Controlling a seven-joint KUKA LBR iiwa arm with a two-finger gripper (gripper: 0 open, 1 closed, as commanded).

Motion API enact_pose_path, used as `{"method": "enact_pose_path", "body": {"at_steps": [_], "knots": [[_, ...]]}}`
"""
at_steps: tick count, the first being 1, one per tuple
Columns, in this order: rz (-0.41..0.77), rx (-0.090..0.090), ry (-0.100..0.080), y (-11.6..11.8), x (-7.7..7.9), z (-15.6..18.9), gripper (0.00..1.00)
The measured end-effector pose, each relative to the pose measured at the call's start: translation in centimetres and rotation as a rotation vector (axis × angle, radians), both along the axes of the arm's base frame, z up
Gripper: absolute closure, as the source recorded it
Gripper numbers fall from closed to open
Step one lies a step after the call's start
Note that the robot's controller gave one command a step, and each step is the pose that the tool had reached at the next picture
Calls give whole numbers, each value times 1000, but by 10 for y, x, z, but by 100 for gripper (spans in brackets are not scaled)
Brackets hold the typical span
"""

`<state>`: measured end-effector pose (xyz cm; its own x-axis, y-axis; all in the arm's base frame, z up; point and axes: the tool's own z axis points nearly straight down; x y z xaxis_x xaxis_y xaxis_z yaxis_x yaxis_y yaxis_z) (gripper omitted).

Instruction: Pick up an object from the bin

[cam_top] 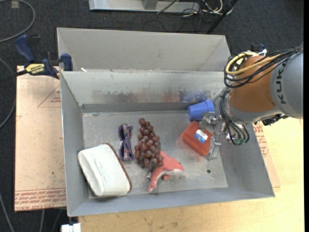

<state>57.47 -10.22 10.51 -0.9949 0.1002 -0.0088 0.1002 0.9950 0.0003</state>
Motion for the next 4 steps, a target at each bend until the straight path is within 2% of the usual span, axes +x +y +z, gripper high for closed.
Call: {"method": "enact_pose_path", "body": {"at_steps": [1,2,3,4], "knots": [[239,4,3,-2,45,-29,100],[239,4,3,-2,45,-29,100],[231,4,0,-7,46,43,100],[231,4,0,-7,46,43,100]]}}
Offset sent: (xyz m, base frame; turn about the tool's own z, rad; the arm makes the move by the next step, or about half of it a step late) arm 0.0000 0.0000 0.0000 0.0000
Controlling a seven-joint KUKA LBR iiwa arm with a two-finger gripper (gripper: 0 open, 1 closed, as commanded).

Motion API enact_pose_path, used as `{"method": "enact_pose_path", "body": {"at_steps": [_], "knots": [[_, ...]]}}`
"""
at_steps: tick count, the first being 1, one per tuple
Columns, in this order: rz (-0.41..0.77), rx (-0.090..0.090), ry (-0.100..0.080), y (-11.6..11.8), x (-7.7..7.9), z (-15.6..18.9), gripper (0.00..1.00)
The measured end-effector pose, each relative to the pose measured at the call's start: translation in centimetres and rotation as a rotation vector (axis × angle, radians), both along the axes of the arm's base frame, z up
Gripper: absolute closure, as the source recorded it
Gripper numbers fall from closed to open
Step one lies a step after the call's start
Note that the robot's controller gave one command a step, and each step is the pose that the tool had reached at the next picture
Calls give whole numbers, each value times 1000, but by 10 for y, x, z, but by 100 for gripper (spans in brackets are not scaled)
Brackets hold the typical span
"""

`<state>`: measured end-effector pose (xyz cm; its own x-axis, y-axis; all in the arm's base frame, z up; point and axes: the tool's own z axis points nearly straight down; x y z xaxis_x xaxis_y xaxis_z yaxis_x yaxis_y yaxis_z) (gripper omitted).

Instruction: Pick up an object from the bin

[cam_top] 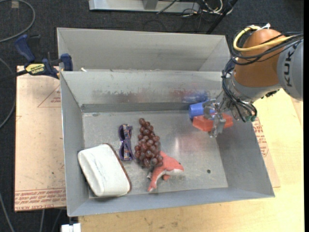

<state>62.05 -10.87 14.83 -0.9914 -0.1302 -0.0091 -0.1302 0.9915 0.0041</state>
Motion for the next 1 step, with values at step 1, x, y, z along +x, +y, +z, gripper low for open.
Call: {"method": "enact_pose_path", "body": {"at_steps": [1], "knots": [[318,-2,-4,7,1,160,100]]}}
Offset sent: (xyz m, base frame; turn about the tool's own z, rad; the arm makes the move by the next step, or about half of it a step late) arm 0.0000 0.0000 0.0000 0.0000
